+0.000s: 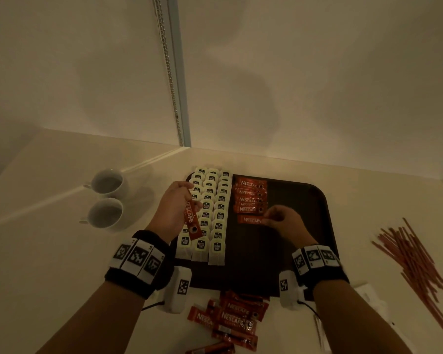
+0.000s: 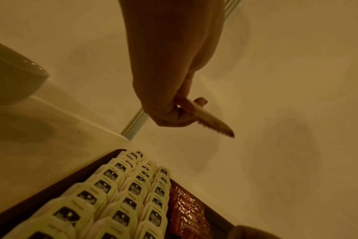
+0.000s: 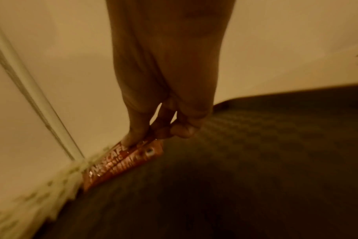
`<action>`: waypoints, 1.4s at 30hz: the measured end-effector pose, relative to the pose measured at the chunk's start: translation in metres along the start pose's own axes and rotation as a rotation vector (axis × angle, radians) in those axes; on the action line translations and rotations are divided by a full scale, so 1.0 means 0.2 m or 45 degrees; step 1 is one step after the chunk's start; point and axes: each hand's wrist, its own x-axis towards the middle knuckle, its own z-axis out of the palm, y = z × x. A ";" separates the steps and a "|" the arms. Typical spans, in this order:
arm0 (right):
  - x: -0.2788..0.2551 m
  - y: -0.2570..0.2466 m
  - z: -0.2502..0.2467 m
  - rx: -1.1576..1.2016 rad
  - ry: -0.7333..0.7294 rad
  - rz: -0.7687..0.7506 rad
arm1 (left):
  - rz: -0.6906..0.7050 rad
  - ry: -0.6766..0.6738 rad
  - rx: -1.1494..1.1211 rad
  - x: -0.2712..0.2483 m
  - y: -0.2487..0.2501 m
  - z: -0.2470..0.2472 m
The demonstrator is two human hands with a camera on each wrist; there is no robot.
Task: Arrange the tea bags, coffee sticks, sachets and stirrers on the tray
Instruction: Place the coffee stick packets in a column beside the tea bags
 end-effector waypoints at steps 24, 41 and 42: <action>0.17 0.04 0.15 -0.053 0.357 0.028 | 0.097 -0.166 0.153 -0.02 -0.06 -0.03; -0.24 -0.55 0.09 0.574 -0.030 -0.484 | 0.276 -0.239 0.011 -0.07 -0.02 0.03; -0.25 -0.56 0.09 0.589 -0.010 -0.491 | 0.282 -0.259 0.006 -0.08 -0.01 0.04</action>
